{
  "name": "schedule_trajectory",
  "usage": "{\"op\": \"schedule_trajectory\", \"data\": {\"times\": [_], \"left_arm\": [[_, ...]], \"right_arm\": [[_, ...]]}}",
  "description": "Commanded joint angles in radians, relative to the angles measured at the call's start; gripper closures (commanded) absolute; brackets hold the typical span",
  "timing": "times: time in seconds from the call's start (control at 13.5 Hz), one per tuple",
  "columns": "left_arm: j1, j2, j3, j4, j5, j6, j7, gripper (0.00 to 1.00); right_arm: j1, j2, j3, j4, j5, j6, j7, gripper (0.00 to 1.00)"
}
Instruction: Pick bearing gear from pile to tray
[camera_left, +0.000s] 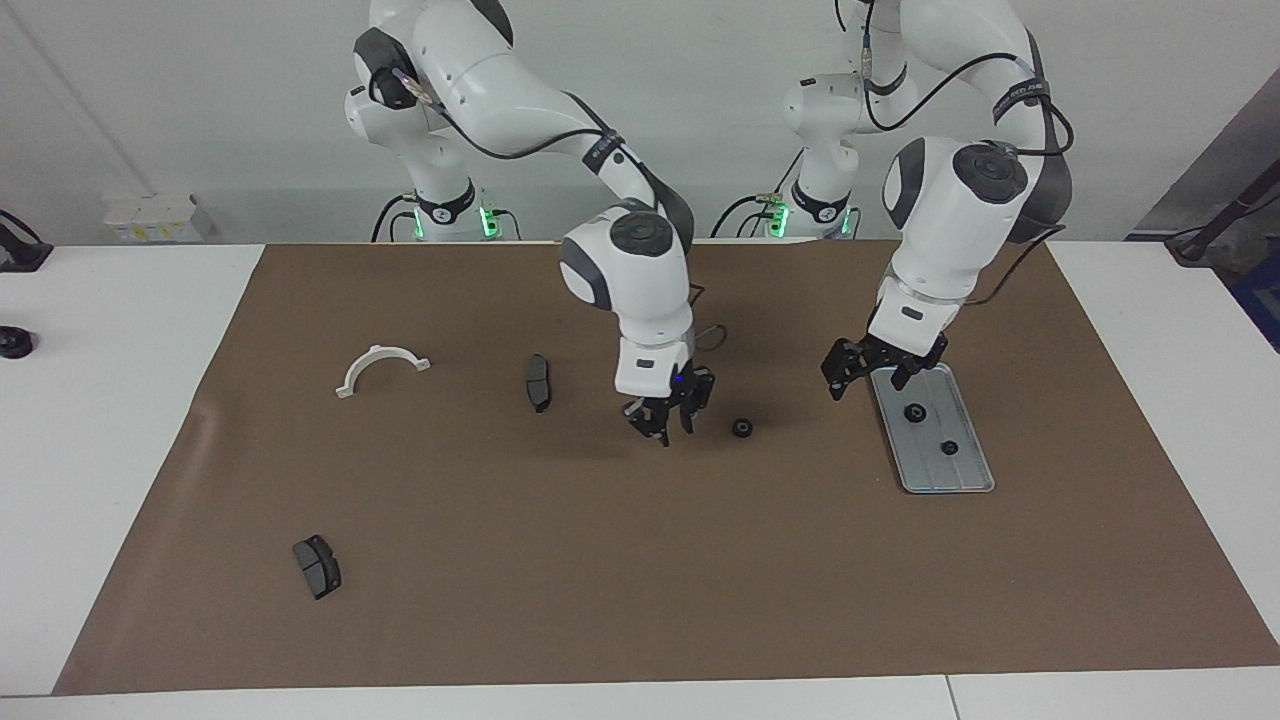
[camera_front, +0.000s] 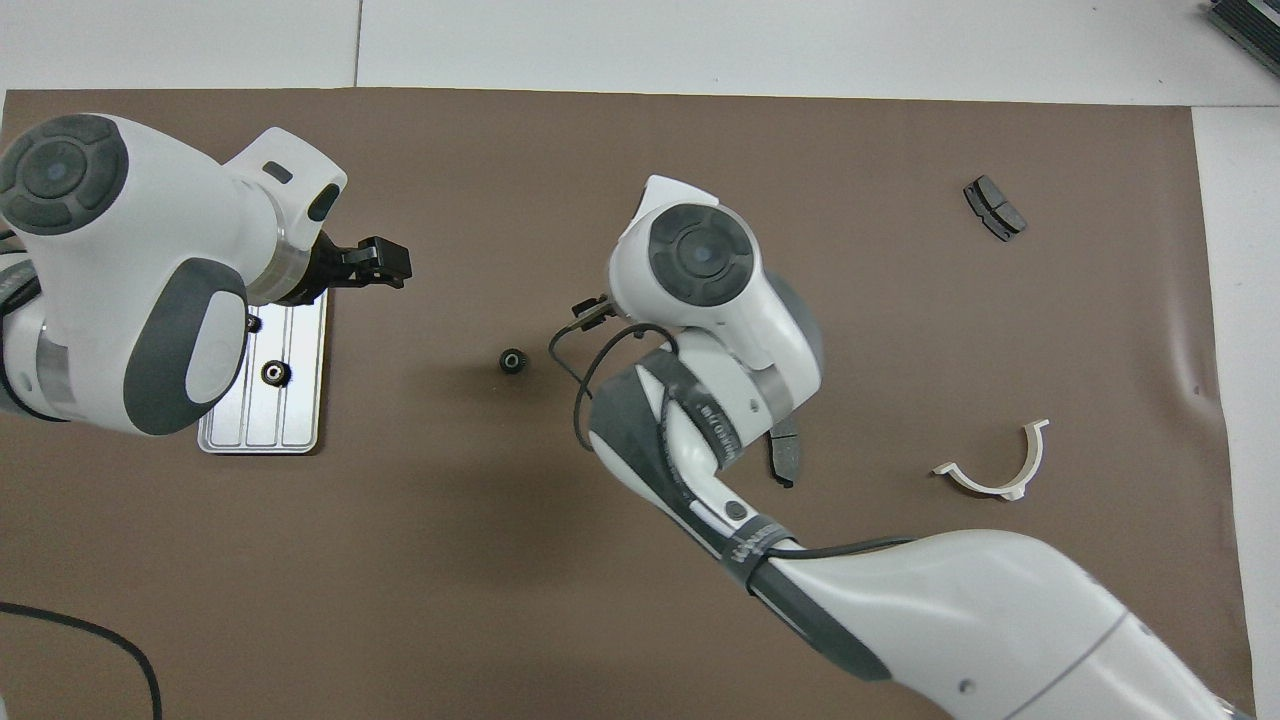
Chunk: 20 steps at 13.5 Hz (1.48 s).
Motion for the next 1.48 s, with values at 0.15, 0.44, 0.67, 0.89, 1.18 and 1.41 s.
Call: {"op": "schedule_trajectory", "data": {"times": [0.15,0.44,0.67,0.89,1.18,1.41], "left_arm": [[-0.092,0.044,0.009,-0.09,-0.005,0.146,-0.153,0.0],[-0.171,0.091,0.012,-0.164,0.001,0.252,-0.249,0.0],[-0.204,0.128,0.012,-0.177,0.079,0.258,-0.361,0.0],[-0.222,0.128,0.012,-0.222,0.107,0.322,-0.414,0.0],[-0.224,0.14,0.015,-0.228,0.14,0.348,-0.437,0.0],[-0.236,0.156,0.015,-0.24,0.142,0.368,-0.458,0.0]], "right_arm": [[-0.255,-0.201,0.033,-0.034,0.108,-0.264,-0.171,0.59],[-0.436,-0.338,0.032,-0.034,0.108,-0.43,-0.17,0.59],[-0.494,-0.369,0.03,-0.037,0.108,-0.523,-0.165,0.58],[-0.503,-0.404,0.026,-0.045,0.107,-0.632,-0.155,0.51],[-0.555,-0.418,0.026,-0.049,0.105,-0.662,-0.182,0.0],[-0.554,-0.43,0.018,-0.049,0.105,-0.66,-0.168,0.0]]}}
